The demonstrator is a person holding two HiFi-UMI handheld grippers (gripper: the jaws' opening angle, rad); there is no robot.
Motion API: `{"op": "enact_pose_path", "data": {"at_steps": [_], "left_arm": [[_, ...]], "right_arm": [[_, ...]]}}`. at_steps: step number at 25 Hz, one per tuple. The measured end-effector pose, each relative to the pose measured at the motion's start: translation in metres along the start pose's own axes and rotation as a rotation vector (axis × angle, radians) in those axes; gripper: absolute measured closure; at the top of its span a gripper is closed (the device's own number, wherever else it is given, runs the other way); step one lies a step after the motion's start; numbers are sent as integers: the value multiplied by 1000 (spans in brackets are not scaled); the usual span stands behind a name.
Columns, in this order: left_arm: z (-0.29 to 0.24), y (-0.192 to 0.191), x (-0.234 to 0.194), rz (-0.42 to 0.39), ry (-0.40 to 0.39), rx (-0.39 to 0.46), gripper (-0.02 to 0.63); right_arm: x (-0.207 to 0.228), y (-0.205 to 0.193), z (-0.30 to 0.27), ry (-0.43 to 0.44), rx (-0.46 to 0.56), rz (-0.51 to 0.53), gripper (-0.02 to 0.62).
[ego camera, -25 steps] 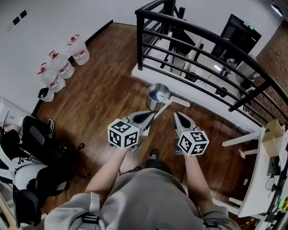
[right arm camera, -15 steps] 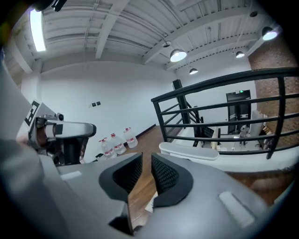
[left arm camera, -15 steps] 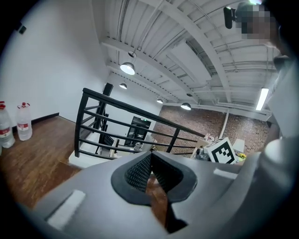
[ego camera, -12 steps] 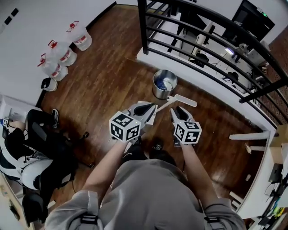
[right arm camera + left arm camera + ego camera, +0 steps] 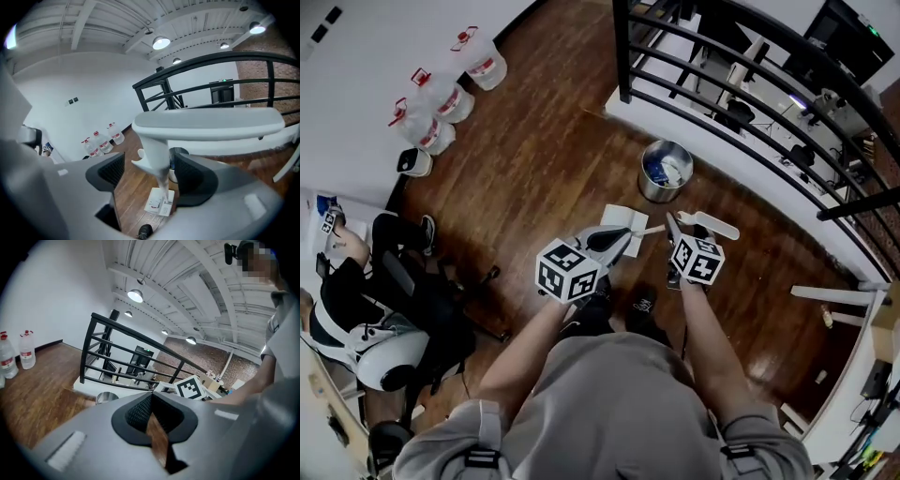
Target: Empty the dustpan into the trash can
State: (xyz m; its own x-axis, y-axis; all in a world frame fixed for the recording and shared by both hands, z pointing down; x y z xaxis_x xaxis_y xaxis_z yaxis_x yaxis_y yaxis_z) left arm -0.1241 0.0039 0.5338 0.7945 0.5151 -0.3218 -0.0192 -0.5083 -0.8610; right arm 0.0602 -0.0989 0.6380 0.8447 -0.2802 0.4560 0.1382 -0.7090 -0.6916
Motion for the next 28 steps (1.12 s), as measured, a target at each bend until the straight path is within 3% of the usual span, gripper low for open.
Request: {"op": "enact_pose_path", "data": {"at_steps": [4, 7, 14, 20, 28], "left_arm": [[13, -5, -19, 21, 19, -18, 601], [16, -4, -29, 24, 21, -22, 601], [21, 2, -43, 26, 4, -5, 601], [17, 10, -45, 13, -50, 9, 601], [7, 24, -52, -33, -149, 37, 601]], "right_arm": [[6, 2, -21, -81, 3, 10, 296], [5, 4, -28, -117, -16, 57, 398], [0, 13, -14, -131, 3, 69, 403], [-4, 64, 32, -121, 81, 98, 403], [-18, 137, 117, -221, 203, 38, 402]]}}
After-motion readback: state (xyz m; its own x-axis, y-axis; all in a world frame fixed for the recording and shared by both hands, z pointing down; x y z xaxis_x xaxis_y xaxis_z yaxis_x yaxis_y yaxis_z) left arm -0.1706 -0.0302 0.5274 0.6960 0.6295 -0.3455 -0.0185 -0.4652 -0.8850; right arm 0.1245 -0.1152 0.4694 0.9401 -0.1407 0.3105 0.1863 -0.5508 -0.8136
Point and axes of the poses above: the fingertips, and each gripper's own axes: z backward along the fingers, x to its right, y out of its top, the point moved 7 cm from there along z, backward along the fingers, and after that the axes turned 9 degrees about -z, right-handed, at the moved point
